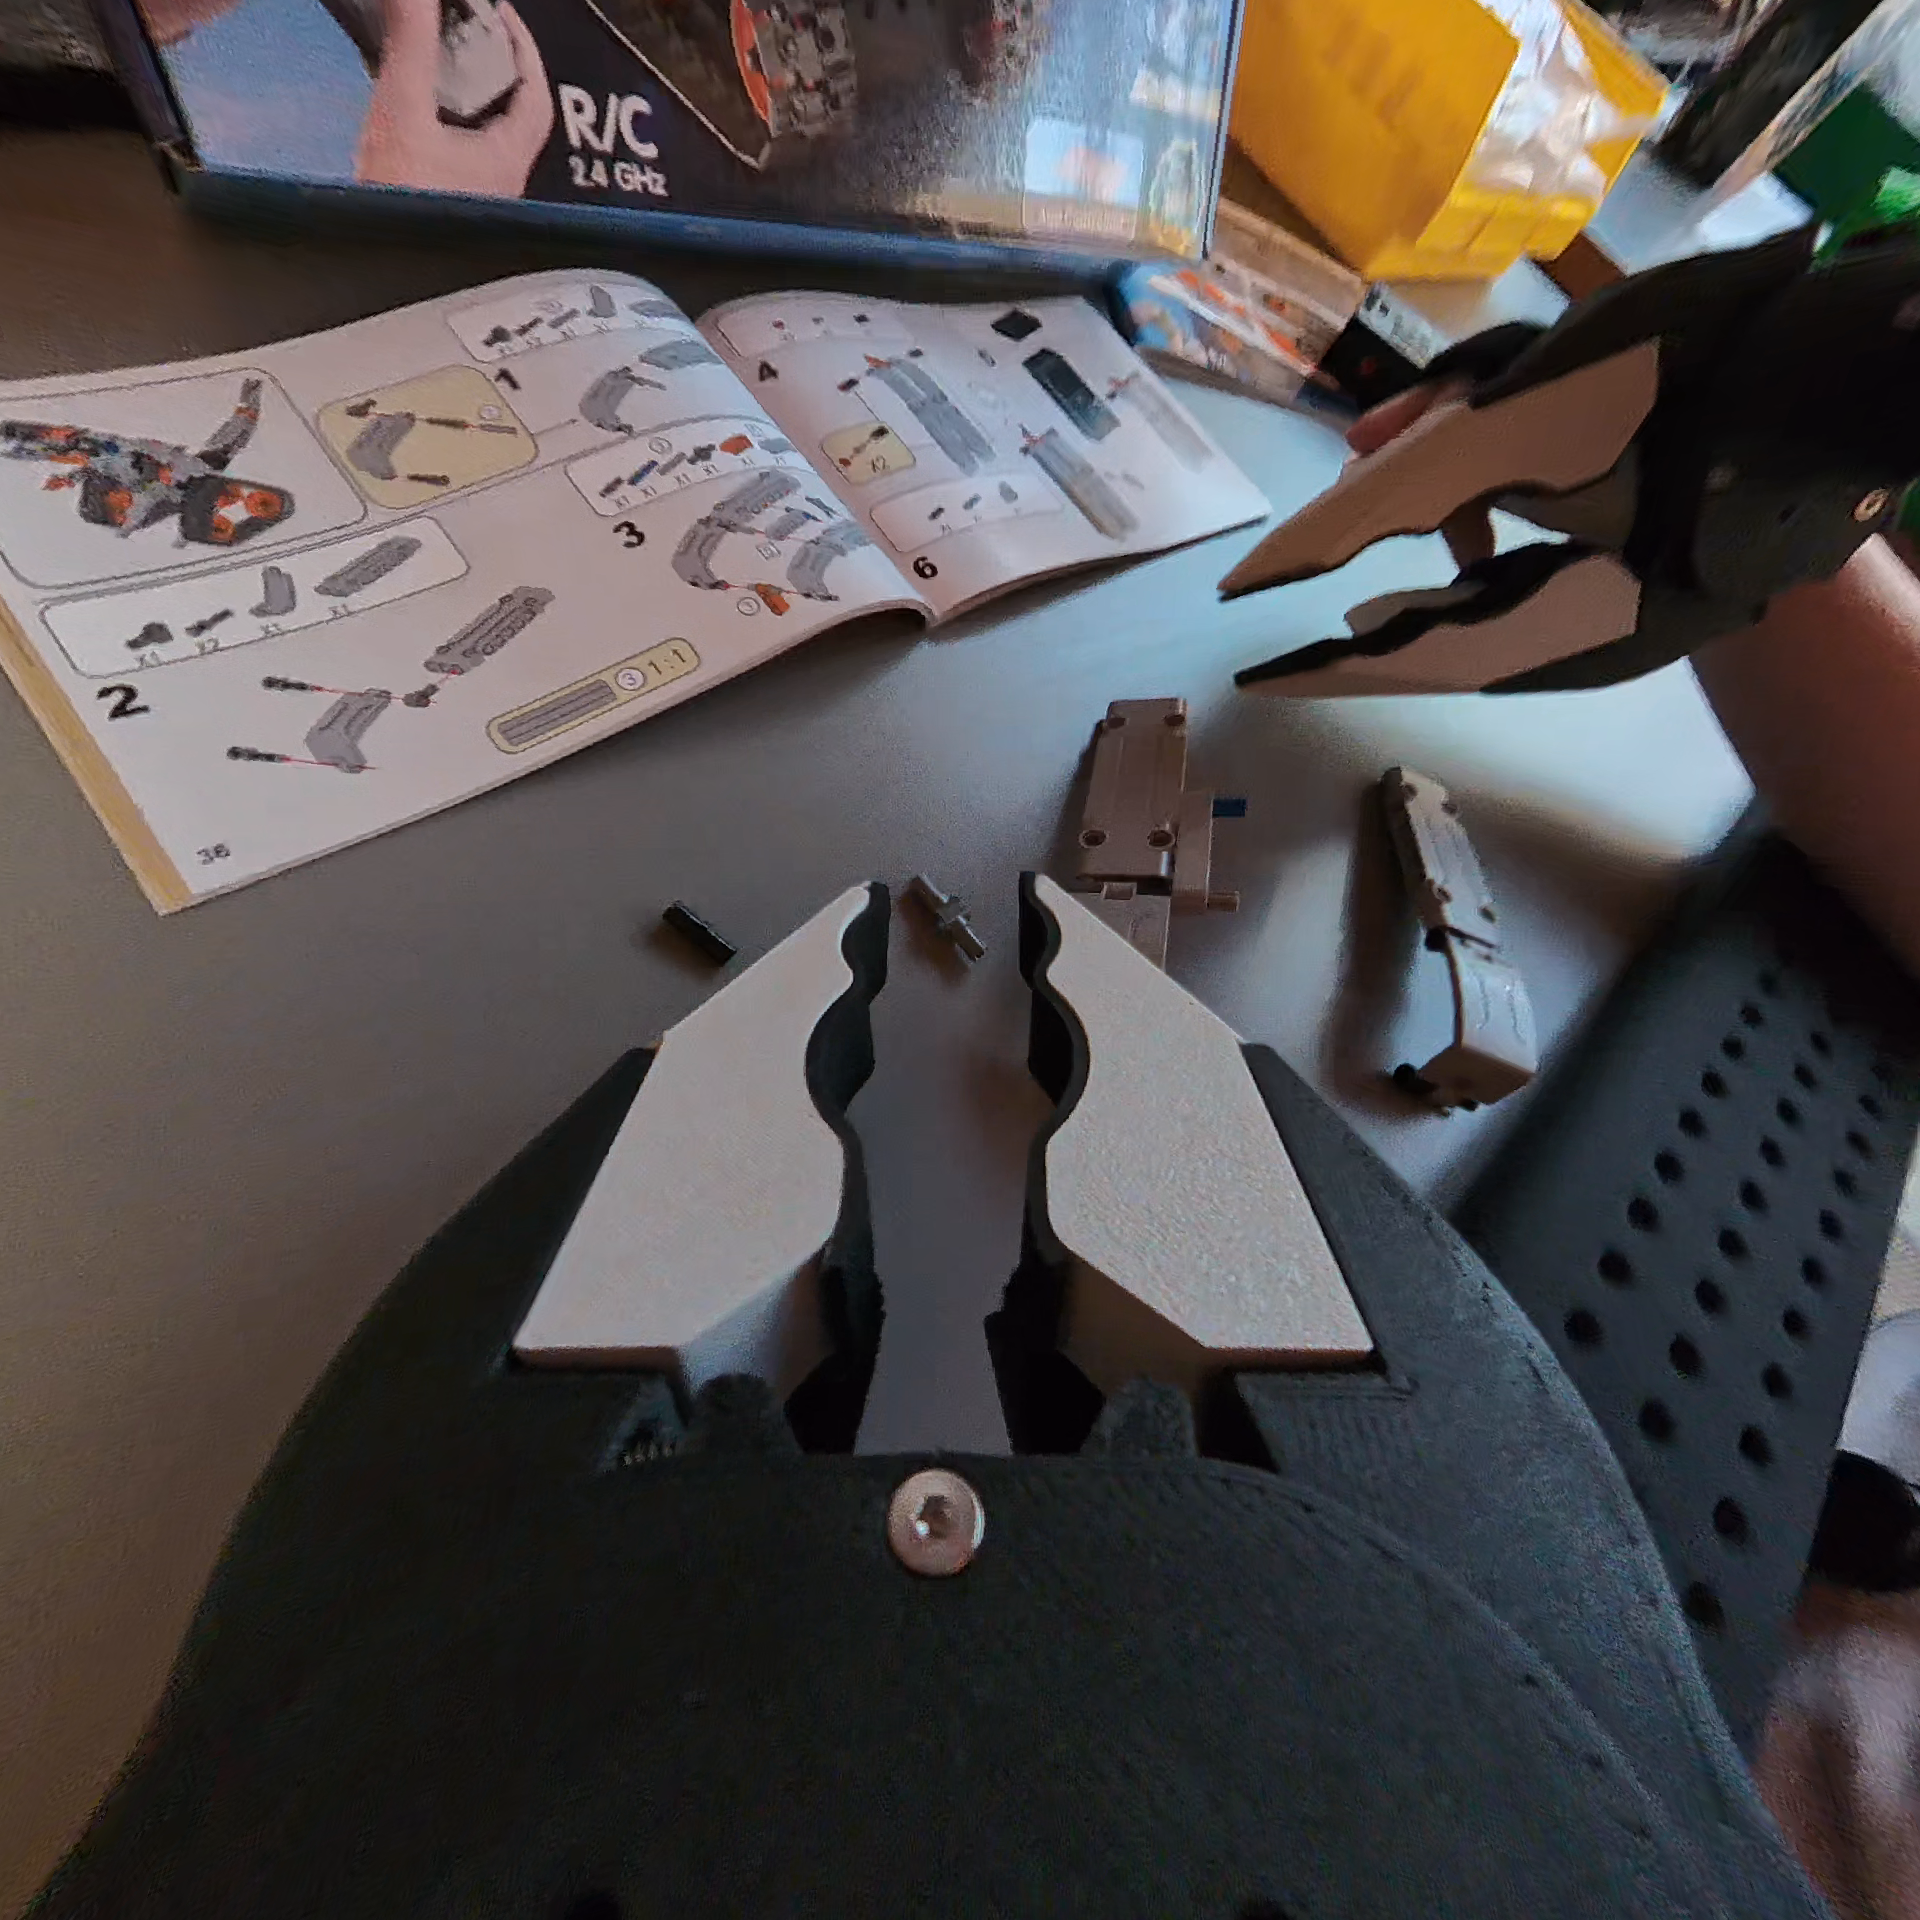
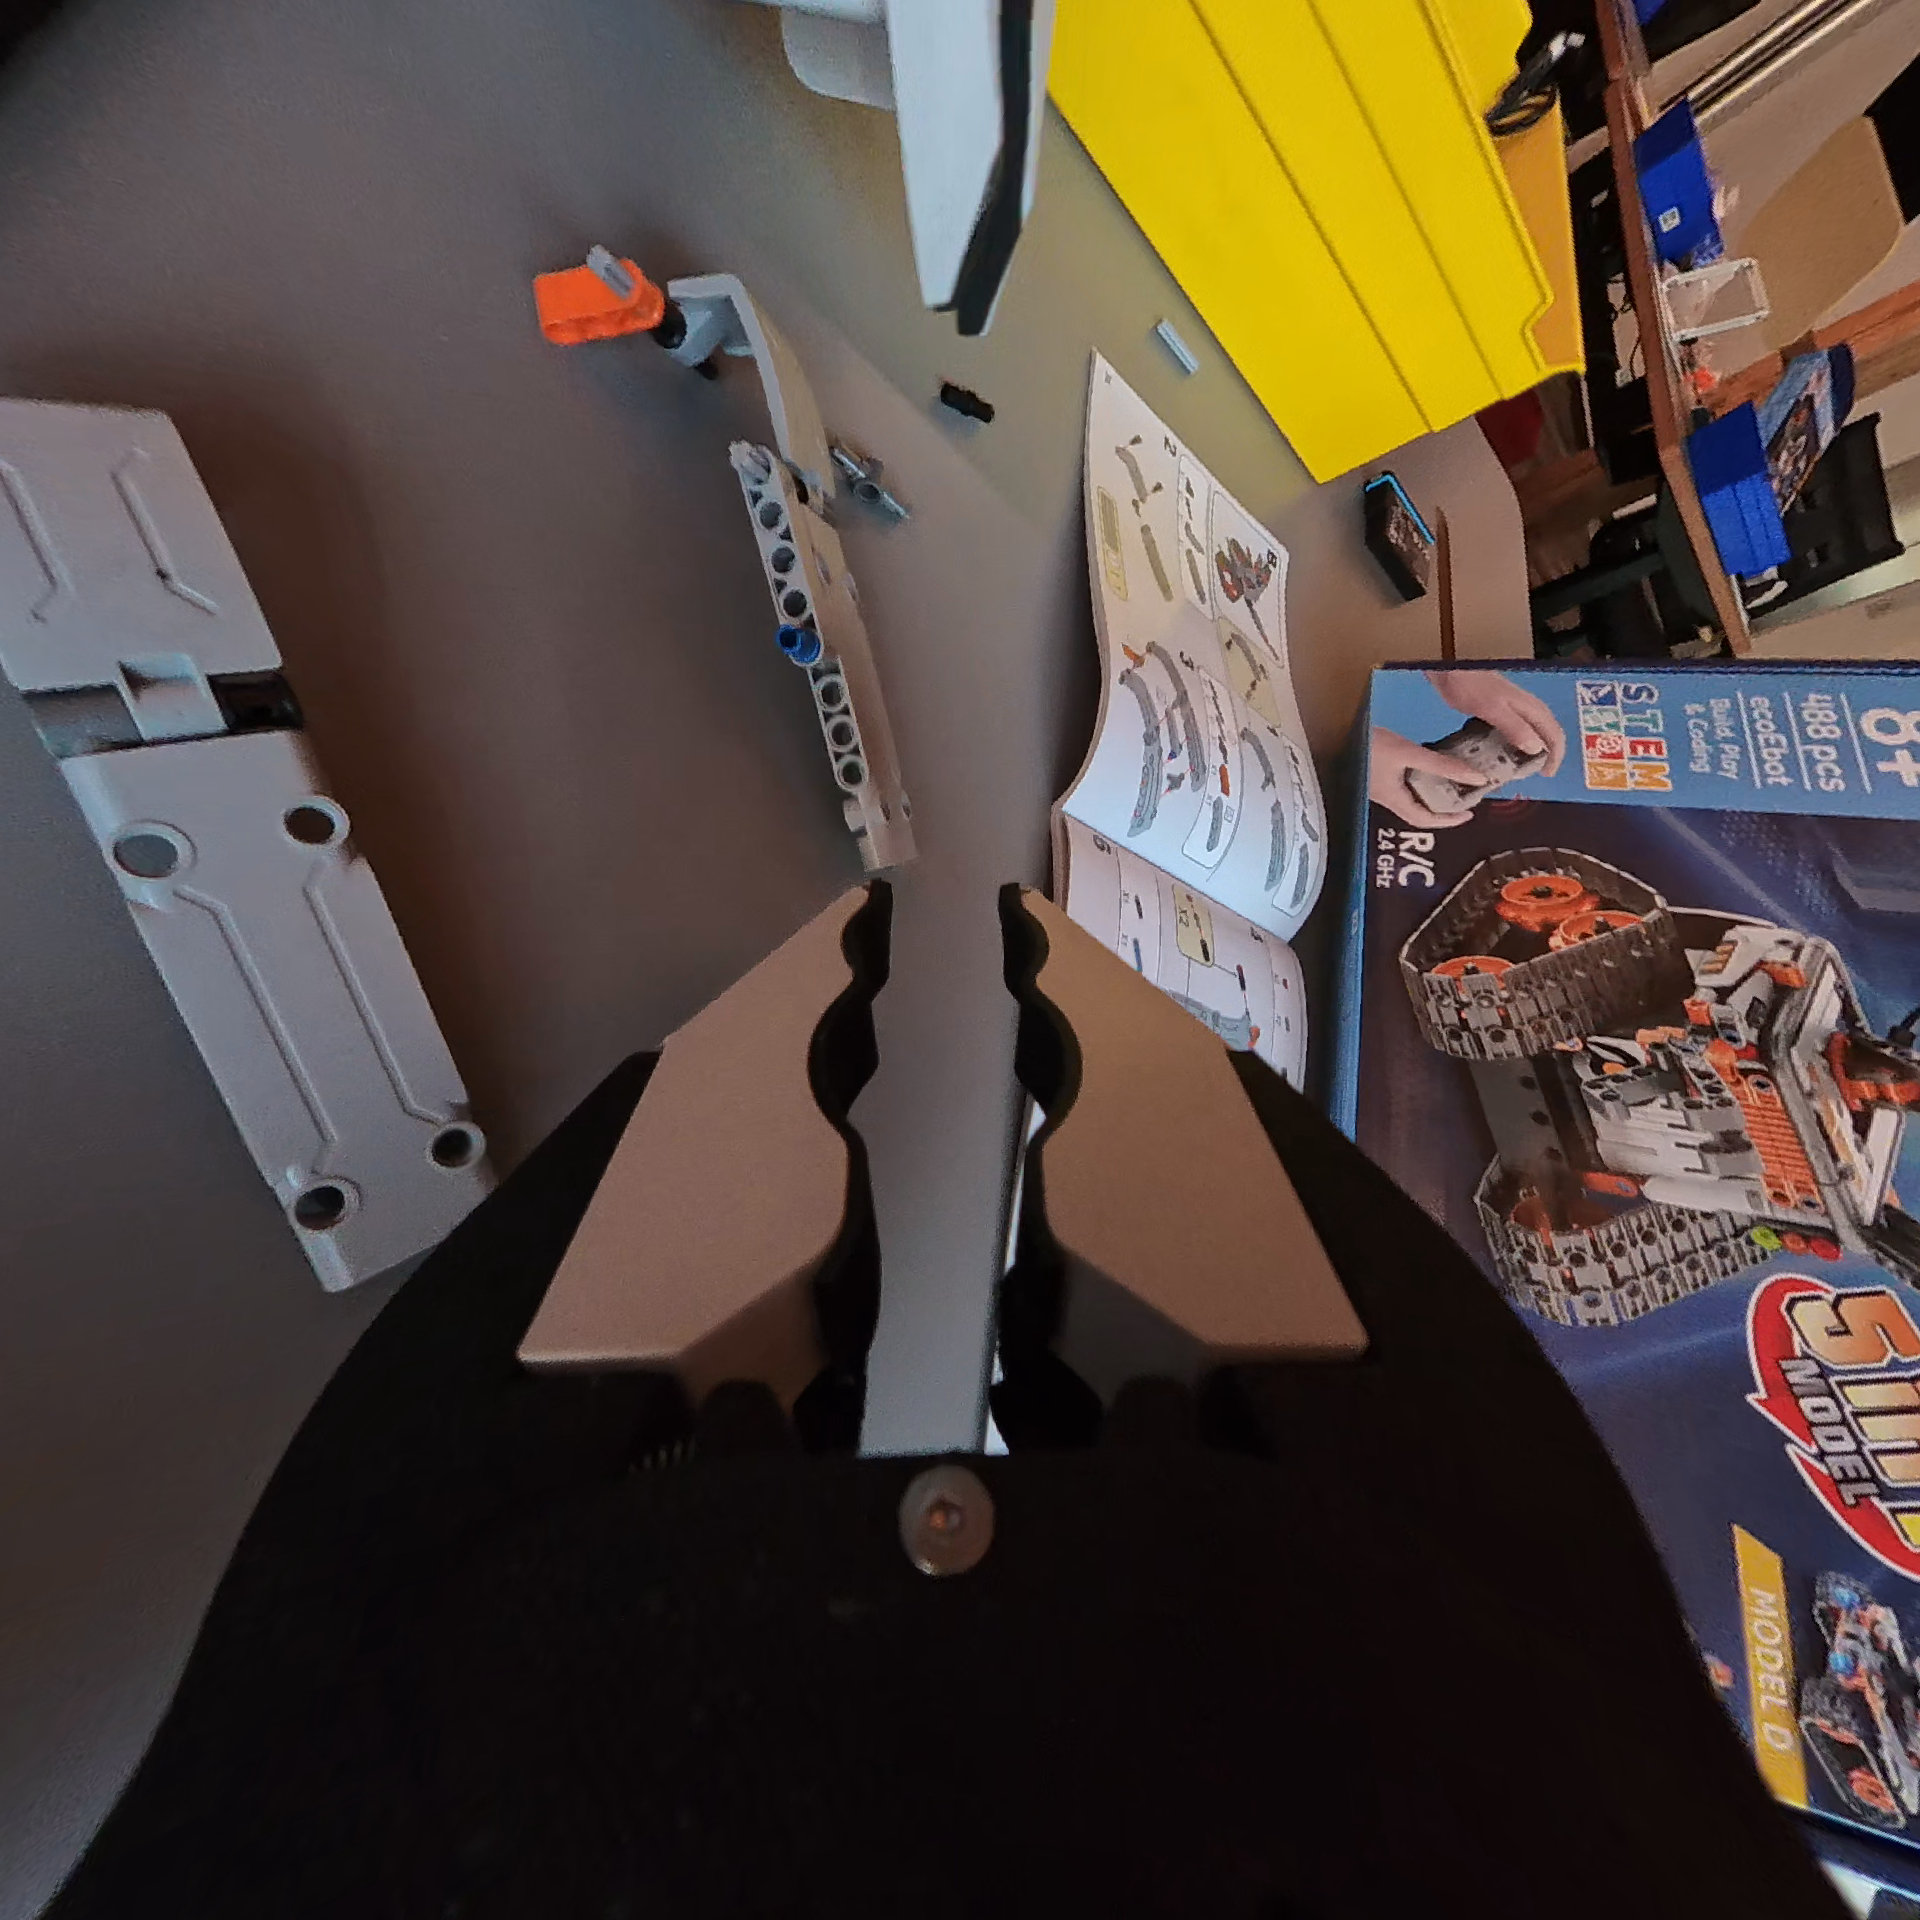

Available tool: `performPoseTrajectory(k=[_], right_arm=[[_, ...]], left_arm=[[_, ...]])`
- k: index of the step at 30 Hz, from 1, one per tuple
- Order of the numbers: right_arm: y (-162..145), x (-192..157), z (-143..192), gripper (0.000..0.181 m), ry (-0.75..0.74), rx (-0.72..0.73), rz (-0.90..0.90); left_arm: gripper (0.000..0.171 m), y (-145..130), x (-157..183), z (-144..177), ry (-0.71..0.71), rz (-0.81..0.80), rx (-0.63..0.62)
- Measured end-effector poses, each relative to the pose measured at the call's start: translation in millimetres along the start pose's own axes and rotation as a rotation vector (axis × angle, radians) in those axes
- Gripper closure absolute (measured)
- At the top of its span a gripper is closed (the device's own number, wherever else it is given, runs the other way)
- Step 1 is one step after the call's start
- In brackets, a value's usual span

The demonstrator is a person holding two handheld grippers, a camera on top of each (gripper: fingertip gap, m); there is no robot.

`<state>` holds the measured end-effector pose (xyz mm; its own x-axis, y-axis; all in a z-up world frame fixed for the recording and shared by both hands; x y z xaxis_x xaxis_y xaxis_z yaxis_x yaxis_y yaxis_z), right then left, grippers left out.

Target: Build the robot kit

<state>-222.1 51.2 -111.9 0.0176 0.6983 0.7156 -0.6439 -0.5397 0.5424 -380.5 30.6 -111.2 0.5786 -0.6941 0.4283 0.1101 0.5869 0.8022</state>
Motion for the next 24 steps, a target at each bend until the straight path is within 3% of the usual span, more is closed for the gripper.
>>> performPoseTrajectory(k=[9,13,16,24], right_arm=[[-5,1,-1,0.161,-0.006,-0.016,-0.002],[-5,4,1,0.161,-0.018,-0.007,-0.012],[-5,5,1,0.161,-0.02,-0.005,-0.012],[-1,12,1,0.162,-0.067,0.027,-0.03]], left_arm=[[0.145,-15,2,-31,0.077,-0.087,-0.318],[0.148,-17,1,-32,0.129,-0.151,-0.337],[0.166,-19,0,-31,0.141,-0.183,-0.338],[0.166,-21,1,-28,0.133,-0.231,-0.279]])
Point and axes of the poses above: each gripper's, where its closed fingertips meet, z back along the fingers, y out of its top, x = y × z across the jaws, the point moved 3 cm from there along z, back along the fingers, and after that the axes turned 9 degrees about -y, right-handed, at the moved point
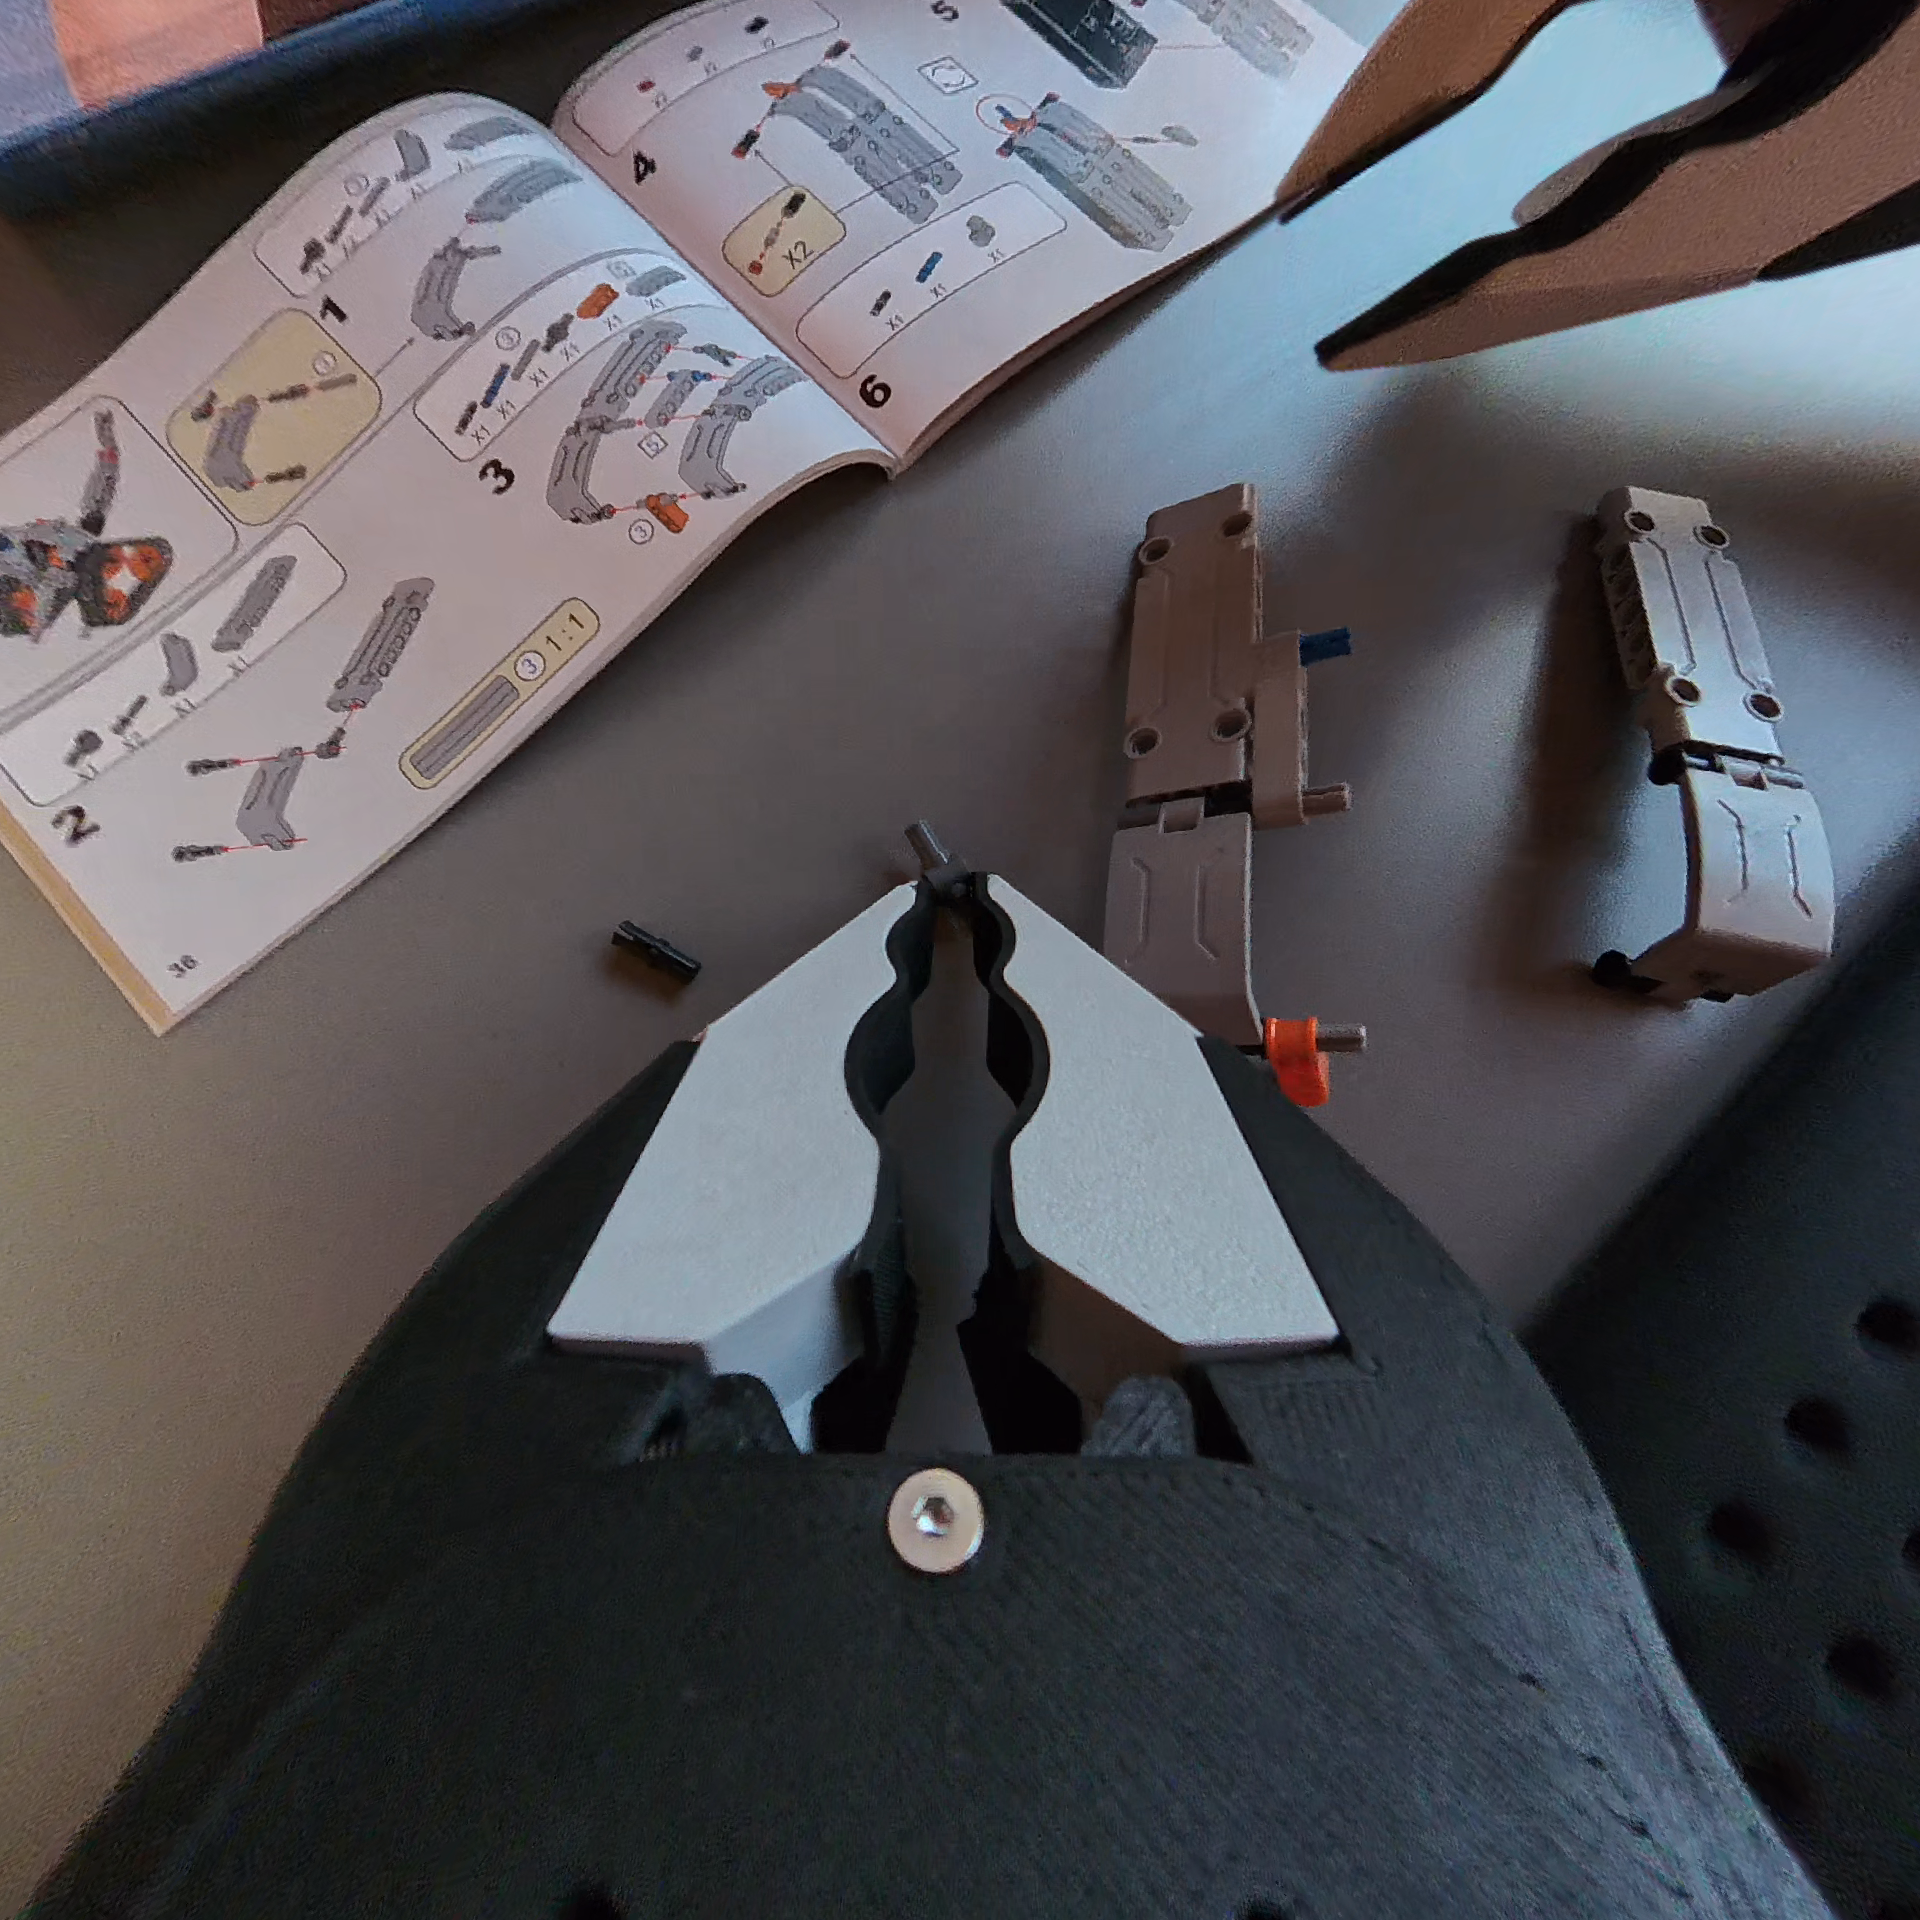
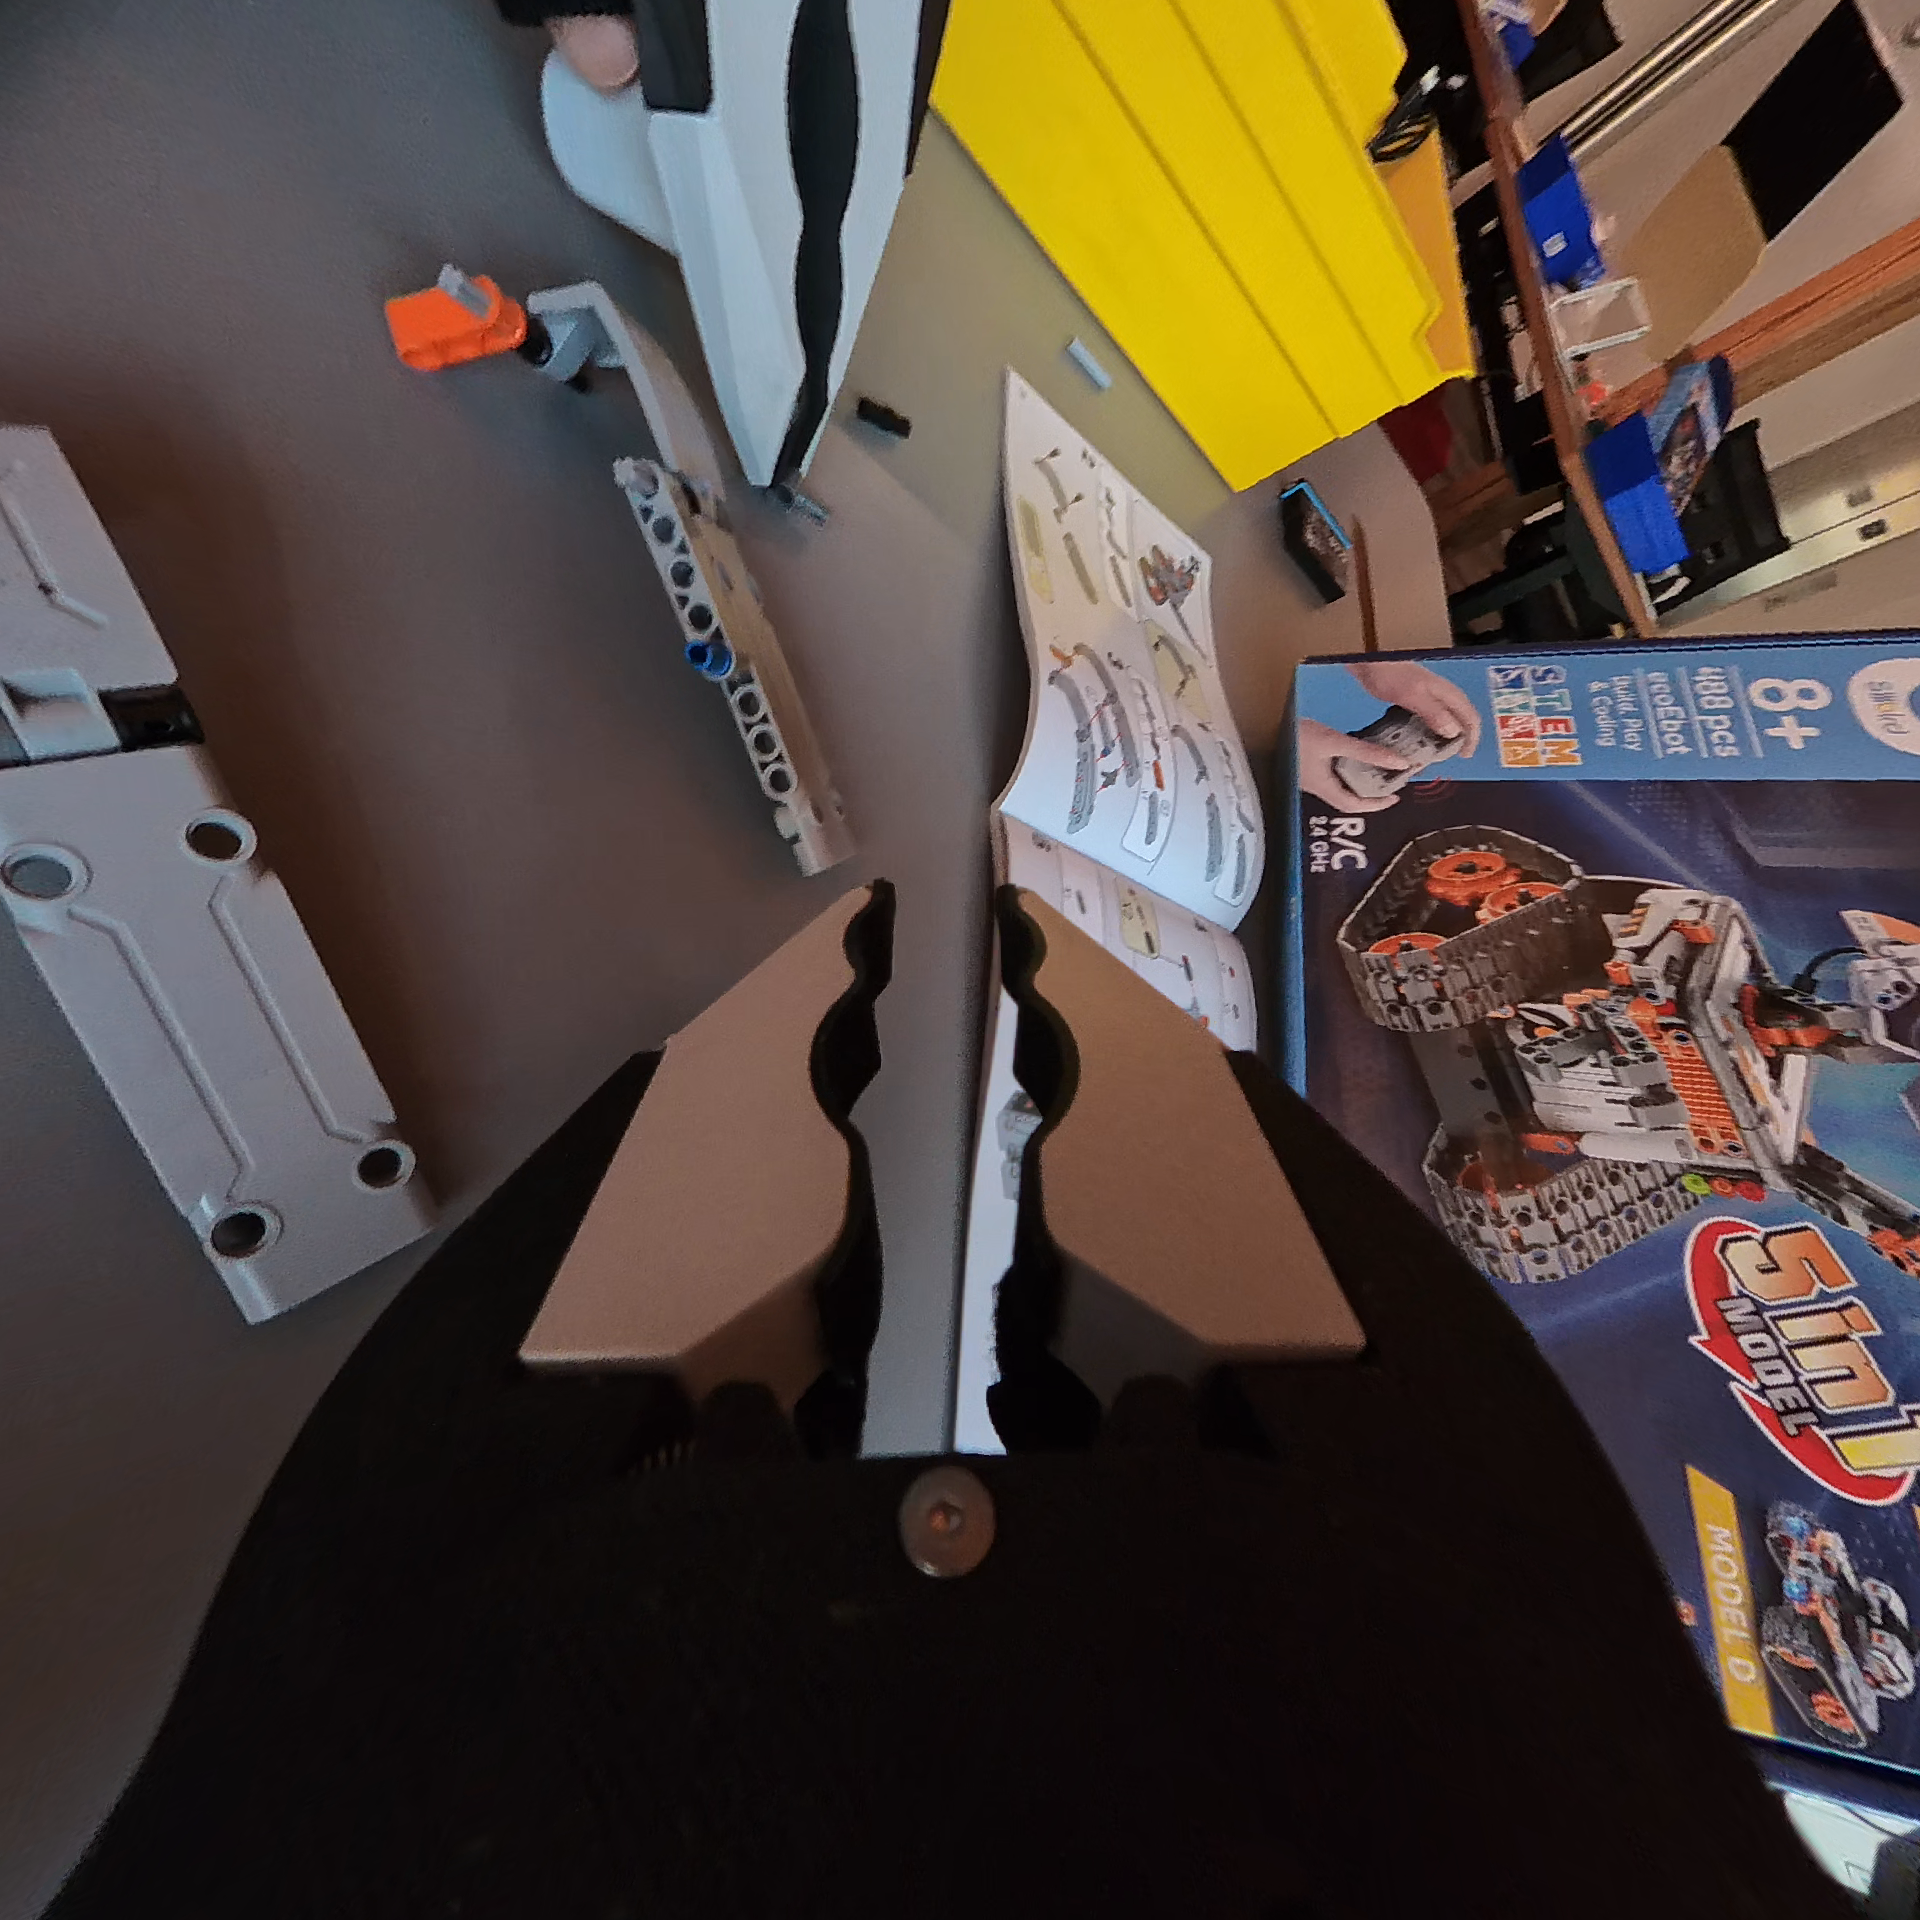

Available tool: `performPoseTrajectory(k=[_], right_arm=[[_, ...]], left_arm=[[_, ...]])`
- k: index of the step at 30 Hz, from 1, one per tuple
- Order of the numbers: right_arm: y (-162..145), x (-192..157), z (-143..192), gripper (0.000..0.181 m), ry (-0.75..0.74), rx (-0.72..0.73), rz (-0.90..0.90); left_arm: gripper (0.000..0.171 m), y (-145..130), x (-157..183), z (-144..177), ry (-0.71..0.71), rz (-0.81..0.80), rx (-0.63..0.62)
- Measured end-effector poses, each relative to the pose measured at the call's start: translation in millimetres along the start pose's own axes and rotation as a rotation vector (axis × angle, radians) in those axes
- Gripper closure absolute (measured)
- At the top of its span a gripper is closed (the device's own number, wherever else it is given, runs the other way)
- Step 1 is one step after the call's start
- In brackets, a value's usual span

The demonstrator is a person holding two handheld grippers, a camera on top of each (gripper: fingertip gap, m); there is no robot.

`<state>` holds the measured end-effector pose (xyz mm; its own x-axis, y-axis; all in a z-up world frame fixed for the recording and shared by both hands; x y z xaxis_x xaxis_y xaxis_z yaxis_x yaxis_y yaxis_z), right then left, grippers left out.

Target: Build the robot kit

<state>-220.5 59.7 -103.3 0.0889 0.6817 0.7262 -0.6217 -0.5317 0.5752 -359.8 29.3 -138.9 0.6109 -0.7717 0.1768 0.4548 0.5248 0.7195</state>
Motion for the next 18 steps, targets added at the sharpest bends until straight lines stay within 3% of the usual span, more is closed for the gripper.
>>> performPoseTrajectory(k=[5,9,18], right_arm=[[36,-1,4,0.162,0.049,0.162,-0.145],[64,-20,8,0.163,0.196,0.239,-0.214],[88,-46,13,0.168,0.351,0.24,-0.193]], left_arm=[[0.166,22,35,20,-0.088,-0.274,0.124],[0.166,18,62,28,-0.172,-0.486,0.062],[0.166,16,94,26,-0.311,-0.612,-0.052]])
Point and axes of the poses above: each gripper's, where its closed fingertips meet, z back along the fingers, y out of its top, x = y × z across the jaws, the point moved 3 cm from there along z, back along the fingers, and after that the axes turned 9 degrees about -y, right-handed, at the moved point
